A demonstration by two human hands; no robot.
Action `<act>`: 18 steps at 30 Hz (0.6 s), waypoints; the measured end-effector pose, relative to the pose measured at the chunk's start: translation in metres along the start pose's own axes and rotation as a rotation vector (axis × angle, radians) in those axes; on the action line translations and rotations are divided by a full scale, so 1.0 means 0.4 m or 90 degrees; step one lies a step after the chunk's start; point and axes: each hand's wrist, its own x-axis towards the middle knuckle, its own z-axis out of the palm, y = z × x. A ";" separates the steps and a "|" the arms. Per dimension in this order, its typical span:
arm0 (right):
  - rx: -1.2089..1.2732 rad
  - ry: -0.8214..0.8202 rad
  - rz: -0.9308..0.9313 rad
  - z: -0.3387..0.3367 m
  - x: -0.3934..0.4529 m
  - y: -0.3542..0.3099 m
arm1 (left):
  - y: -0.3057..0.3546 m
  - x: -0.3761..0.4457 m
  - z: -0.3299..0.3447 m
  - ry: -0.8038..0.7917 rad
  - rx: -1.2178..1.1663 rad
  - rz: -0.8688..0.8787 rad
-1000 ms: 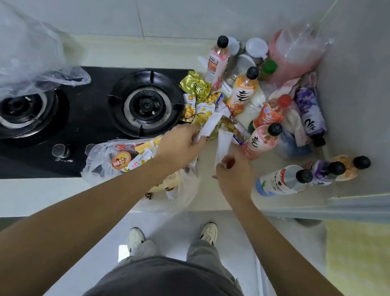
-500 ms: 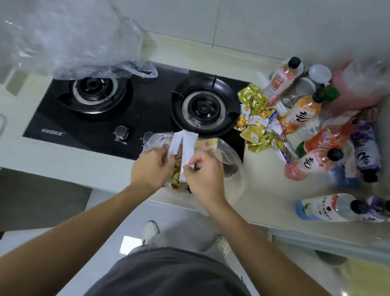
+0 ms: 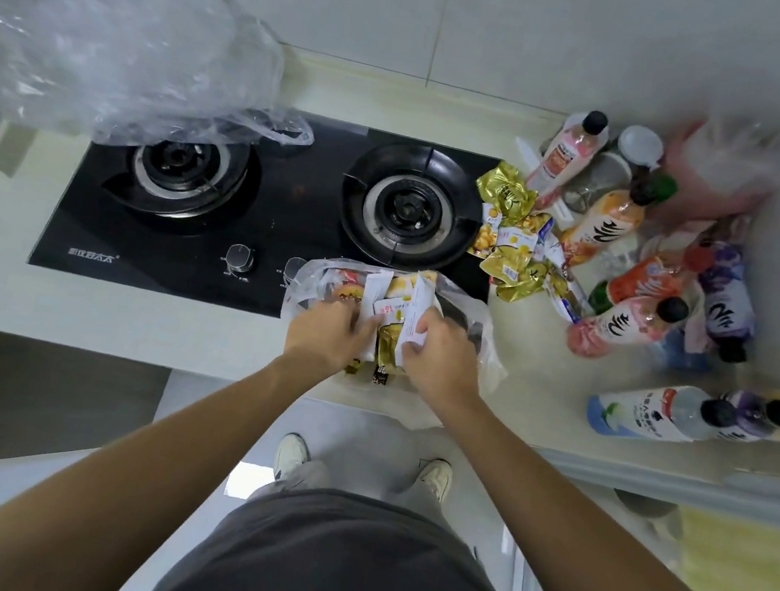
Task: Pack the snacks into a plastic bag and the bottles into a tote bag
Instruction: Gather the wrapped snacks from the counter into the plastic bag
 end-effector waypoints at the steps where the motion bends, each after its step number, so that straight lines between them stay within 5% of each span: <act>1: -0.037 0.002 -0.015 -0.007 -0.001 0.002 | -0.001 0.000 0.000 0.004 0.030 0.006; 8: -0.115 0.028 -0.097 -0.044 0.008 0.015 | -0.002 0.002 -0.013 0.081 0.099 0.051; 13: -0.188 0.144 -0.173 -0.074 0.026 0.057 | -0.014 0.014 -0.030 0.215 0.187 0.095; 18: -0.159 0.097 -0.004 -0.101 0.065 0.109 | -0.053 0.032 -0.061 0.185 0.149 -0.054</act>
